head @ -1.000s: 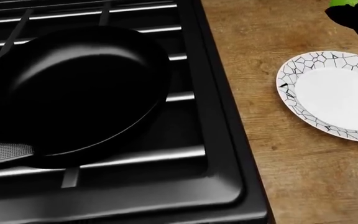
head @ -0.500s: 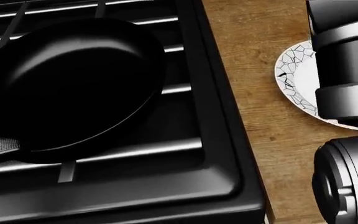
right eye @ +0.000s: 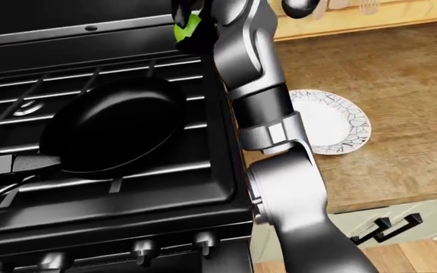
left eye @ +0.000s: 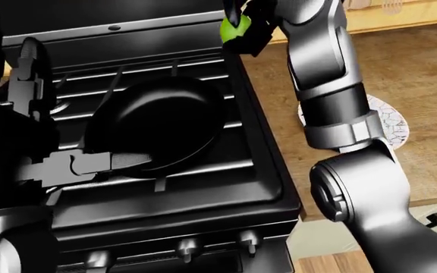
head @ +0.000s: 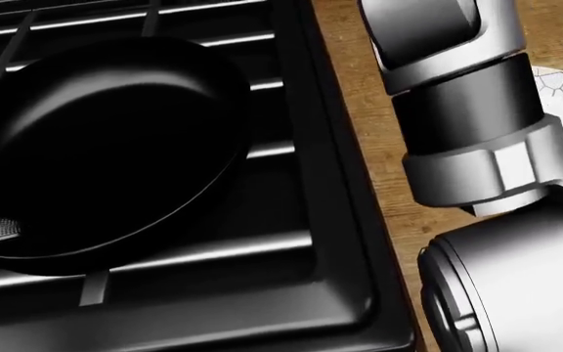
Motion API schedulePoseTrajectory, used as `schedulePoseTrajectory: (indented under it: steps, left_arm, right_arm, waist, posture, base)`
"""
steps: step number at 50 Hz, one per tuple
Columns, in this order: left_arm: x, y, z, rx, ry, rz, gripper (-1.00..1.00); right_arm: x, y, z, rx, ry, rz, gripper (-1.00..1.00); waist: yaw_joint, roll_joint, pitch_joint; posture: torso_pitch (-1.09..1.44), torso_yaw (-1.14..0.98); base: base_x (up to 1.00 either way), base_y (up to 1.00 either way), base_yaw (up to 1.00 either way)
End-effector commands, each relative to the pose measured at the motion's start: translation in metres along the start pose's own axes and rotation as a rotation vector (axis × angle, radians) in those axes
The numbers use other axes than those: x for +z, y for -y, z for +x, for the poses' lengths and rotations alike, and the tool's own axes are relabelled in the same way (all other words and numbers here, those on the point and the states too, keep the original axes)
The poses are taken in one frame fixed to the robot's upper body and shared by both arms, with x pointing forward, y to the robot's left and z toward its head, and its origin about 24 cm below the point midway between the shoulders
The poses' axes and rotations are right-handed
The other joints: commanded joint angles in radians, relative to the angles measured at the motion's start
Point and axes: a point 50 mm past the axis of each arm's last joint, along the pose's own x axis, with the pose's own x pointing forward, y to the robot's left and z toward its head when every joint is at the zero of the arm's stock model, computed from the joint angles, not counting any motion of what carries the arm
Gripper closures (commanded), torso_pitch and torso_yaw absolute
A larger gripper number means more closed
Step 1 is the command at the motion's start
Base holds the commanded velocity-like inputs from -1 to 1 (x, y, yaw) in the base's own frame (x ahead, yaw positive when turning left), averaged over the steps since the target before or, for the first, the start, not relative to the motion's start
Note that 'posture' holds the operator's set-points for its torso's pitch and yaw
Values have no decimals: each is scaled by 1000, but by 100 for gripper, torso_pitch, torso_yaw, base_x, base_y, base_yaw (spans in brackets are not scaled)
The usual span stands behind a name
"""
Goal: Pick the lime from the plate and place it in the pan.
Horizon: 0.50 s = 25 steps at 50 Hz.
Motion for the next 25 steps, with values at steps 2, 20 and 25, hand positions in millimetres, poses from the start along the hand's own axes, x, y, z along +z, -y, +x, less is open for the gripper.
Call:
schedulePoseTrajectory:
  steps: [2, 20, 25]
  left_arm:
    - [9, -2, 1, 13, 60, 0, -100]
    - [9, -4, 1, 20, 61, 3, -100]
    - [10, -4, 1, 22, 62, 0, -100]
  right_arm:
    - [30, 7, -7, -36, 97, -22, 100]
    - [59, -40, -15, 131, 159, -36, 100]
    - [62, -54, -19, 175, 167, -39, 100]
  waist:
    - [-1, 4, -27]
    - [-5, 13, -24]
    - [-6, 16, -23]
  posture:
    - [0, 0]
    - [0, 0]
    - [0, 0]
  base:
    - [0, 0, 0]
    - [0, 0, 0]
    - [0, 0, 0]
